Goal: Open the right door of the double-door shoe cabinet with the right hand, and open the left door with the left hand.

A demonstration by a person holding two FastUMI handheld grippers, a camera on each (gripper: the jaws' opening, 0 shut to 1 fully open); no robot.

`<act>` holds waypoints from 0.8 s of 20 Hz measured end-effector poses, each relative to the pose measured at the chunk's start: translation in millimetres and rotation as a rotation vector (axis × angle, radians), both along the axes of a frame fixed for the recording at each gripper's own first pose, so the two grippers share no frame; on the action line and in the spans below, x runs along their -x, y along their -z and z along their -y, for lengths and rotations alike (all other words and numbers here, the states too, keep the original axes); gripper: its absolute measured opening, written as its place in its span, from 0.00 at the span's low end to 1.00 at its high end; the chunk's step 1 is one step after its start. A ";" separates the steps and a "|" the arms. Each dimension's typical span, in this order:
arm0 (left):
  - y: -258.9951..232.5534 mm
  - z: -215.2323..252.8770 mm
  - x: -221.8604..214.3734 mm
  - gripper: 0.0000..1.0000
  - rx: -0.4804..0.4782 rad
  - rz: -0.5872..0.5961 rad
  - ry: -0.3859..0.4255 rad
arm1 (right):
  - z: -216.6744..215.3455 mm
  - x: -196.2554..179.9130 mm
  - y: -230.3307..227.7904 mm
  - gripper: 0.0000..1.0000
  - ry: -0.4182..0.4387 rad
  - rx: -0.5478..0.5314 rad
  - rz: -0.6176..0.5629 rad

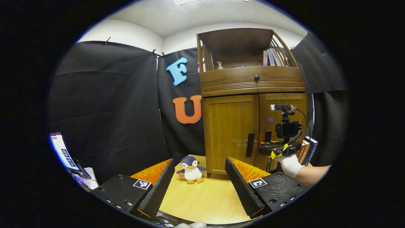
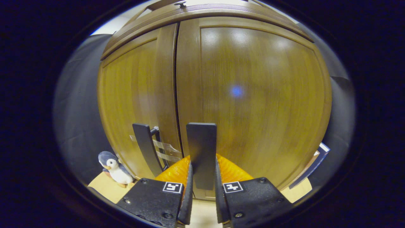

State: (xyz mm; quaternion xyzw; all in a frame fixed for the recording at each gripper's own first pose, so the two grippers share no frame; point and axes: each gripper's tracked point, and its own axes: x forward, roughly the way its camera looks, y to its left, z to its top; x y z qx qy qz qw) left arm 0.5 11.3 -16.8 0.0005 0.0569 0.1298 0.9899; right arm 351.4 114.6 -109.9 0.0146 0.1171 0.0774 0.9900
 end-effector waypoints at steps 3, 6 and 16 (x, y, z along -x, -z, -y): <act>3.4 -8.5 6.7 0.96 0.013 0.009 0.003 | -0.3 9.6 1.1 0.31 -0.017 -0.005 -0.019; 6.5 -14.0 12.2 0.96 0.031 0.008 0.013 | 3.4 28.6 2.1 0.30 -0.024 0.004 -0.021; 8.5 -33.8 2.2 0.96 -0.001 0.012 0.095 | 27.5 96.5 6.9 0.28 -0.008 -0.008 -0.026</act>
